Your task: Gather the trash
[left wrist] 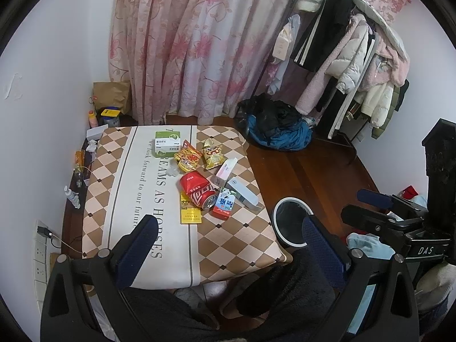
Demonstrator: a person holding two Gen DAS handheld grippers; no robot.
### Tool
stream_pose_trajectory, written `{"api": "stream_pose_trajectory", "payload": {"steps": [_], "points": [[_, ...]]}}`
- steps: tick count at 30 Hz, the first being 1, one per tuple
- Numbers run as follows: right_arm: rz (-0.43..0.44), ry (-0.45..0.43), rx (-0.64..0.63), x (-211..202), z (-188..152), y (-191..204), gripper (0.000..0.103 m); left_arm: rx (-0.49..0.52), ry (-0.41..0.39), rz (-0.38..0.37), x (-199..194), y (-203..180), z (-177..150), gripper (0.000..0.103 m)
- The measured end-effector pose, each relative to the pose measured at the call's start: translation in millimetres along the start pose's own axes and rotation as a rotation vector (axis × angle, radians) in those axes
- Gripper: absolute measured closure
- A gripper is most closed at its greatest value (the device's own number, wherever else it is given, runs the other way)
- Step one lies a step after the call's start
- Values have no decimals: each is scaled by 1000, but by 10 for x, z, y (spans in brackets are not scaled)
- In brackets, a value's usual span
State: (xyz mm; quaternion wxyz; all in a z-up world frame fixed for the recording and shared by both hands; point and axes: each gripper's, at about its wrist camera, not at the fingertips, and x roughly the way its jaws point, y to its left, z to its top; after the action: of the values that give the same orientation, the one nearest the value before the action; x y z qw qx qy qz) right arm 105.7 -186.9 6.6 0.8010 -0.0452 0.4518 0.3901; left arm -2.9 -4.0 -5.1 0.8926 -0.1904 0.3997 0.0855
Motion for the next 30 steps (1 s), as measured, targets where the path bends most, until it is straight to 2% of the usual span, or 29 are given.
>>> {"api": "stream_pose_trajectory", "payload": {"steps": [30], "points": [[-12,2,-15,52,-15,101,0,-2,-4,-1,-15,-17,2,0]]}}
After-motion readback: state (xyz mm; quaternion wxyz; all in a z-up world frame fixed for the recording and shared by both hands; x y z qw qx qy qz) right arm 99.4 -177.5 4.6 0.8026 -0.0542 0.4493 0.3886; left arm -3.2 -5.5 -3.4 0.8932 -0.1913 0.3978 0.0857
